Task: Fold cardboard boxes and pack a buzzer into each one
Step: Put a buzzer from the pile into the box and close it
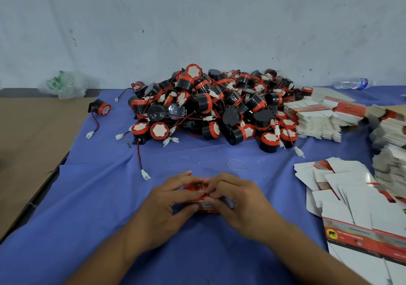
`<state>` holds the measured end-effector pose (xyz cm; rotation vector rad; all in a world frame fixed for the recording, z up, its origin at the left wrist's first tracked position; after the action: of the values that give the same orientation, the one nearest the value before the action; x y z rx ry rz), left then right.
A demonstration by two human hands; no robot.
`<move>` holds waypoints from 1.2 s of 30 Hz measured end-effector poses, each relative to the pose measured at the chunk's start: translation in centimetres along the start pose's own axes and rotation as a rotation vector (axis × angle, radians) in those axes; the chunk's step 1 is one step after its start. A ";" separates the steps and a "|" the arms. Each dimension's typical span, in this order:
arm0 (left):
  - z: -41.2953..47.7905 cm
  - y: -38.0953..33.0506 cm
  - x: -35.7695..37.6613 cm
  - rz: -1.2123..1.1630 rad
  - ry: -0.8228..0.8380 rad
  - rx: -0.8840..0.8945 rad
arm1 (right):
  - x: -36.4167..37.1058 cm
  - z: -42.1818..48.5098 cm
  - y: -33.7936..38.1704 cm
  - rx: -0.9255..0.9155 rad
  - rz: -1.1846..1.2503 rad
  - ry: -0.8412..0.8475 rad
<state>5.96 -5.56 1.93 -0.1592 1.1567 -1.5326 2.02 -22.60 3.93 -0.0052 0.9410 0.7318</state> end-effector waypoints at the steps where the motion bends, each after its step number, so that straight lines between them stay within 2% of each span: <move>1: 0.0 0.0 0.0 0.002 -0.009 0.004 | 0.1 0.0 0.1 -0.024 -0.039 0.010; 4: 0.0 -0.3 0.1 0.028 -0.022 0.038 | 0.1 0.3 0.7 -0.096 -0.085 0.048; 7: 0.0 -0.3 0.3 0.037 -0.011 0.034 | -0.4 0.3 0.3 -0.088 -0.002 0.118; 9: 0.0 -0.2 0.2 0.032 -0.020 0.016 | -0.5 -0.1 -0.5 -0.004 0.116 0.171; 14: 0.1 0.0 0.2 0.018 -0.048 -0.028 | 0.1 -1.2 -2.4 0.355 0.494 0.226; 16: 0.1 0.0 0.3 -0.012 -0.030 -0.048 | -0.1 -1.0 -2.4 0.340 0.417 0.211; 19: 0.1 0.2 0.2 -0.034 -0.007 -0.062 | -0.3 -0.6 -1.6 0.216 0.192 0.200; 24: 0.4 0.0 0.2 -0.016 -0.008 -0.037 | -0.5 -0.5 -1.2 0.136 0.032 0.241; 28: 0.3 -0.4 0.3 0.023 -0.018 -0.008 | -0.6 -0.1 0.3 -0.112 -0.241 0.238; 32: 0.5 -1.6 0.7 0.059 -0.025 0.067 | -0.6 0.2 1.0 -0.133 -0.098 0.223; 36: 0.9 -2.0 1.0 0.200 -0.040 0.006 | -0.1 -0.9 -1.0 0.138 0.110 0.215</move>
<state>4.80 -7.17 3.33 -0.0676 1.1017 -1.3508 1.90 -23.67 3.15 0.0916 1.2031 0.7771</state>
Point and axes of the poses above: each hand's wrist, its own z-axis towards the middle knuckle, its own x-axis out of the palm, y = z × x, the point moved 5 cm from there along z, towards the middle knuckle, and after that the axes turned 13 degrees about -z, right-handed, at the moved point
